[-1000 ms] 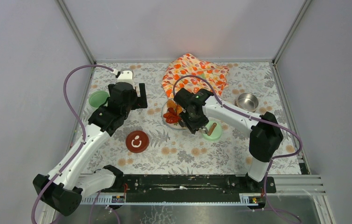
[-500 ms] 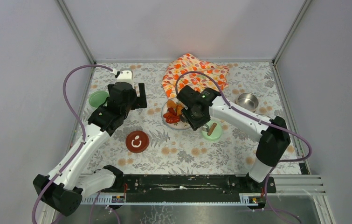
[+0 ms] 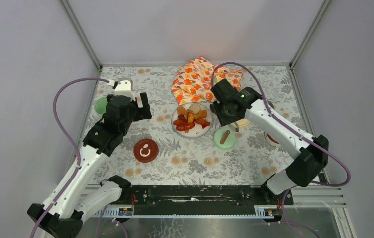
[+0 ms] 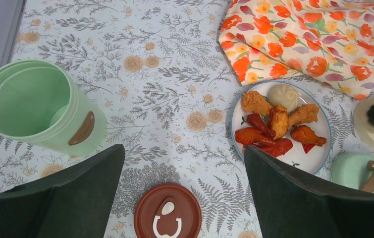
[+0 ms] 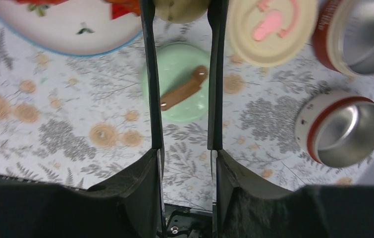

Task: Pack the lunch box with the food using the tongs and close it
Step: Place the fake food in the packing box.

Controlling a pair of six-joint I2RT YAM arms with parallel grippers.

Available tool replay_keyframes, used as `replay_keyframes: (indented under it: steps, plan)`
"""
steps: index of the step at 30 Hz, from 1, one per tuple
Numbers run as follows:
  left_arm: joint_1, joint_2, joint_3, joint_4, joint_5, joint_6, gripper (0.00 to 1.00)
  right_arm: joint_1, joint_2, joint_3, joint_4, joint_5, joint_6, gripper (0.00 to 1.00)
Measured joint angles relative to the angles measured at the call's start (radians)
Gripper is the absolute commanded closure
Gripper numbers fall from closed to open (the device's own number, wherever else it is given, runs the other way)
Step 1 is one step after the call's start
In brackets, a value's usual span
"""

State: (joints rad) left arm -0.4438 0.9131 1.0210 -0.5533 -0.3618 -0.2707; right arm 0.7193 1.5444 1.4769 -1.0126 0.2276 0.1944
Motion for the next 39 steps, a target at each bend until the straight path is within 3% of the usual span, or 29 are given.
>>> replay_keyframes:
  steps: [10,24,39]
  plan:
    - [0.0,-0.072,-0.059,0.007,0.026,-0.001,0.02,-0.243,-0.091,-0.075,0.002,0.076,0.001,0.93]
    - [0.0,-0.102,-0.1,0.024,0.068,-0.005,0.02,-0.577,-0.062,-0.15,0.133,0.095,0.01,0.92]
    - [-0.014,-0.111,-0.104,0.024,0.068,-0.004,0.02,-0.616,0.057,-0.196,0.235,0.067,0.037,0.89]
